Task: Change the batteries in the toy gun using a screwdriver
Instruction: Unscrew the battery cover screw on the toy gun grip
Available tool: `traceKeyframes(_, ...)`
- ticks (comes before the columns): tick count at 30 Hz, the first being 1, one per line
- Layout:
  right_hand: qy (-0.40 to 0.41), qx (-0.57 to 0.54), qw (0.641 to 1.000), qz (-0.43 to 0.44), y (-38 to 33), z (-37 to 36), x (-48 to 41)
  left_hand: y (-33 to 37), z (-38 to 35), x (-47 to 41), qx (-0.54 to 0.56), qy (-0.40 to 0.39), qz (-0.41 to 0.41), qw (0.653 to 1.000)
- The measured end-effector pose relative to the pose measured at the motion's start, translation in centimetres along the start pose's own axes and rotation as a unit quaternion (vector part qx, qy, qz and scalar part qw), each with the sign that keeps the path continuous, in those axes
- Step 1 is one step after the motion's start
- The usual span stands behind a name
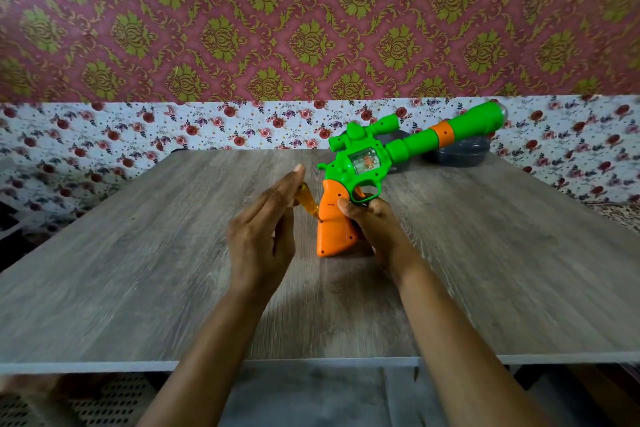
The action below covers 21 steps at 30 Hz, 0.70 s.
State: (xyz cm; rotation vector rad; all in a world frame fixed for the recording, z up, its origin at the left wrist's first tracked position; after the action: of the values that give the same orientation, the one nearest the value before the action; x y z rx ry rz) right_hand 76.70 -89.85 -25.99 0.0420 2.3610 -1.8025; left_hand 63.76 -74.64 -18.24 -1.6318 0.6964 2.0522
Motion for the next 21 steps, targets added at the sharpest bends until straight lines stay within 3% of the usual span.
traceKeyframes(6,-0.002,0.000,1.000,0.002,-0.2,-0.1,0.2,0.5,0.3,-0.3,0.017,0.012,-0.007,1.000)
traceKeyframes(16,-0.017,-0.003,1.000,-0.003,-0.1,-0.4,0.2,-0.3,1.3,-0.3,0.085,0.074,0.069,0.991)
traceKeyframes(21,-0.018,-0.007,1.000,-0.005,0.1,-0.5,0.1,0.0,1.3,-0.4,0.055,0.062,0.039,0.996)
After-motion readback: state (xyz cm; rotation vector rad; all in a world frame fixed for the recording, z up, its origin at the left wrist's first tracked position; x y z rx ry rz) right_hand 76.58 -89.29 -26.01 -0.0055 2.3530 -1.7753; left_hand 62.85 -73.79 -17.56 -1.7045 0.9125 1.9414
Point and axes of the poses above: each hand's wrist, its own x-axis away from the middle knuckle, its own z-axis out of the back of the hand, y = z × x, the point moved 8 cm from there along -x, towards the middle knuckle, and after that the axes turned 10 degrees about -x, right-handed, at the moved point
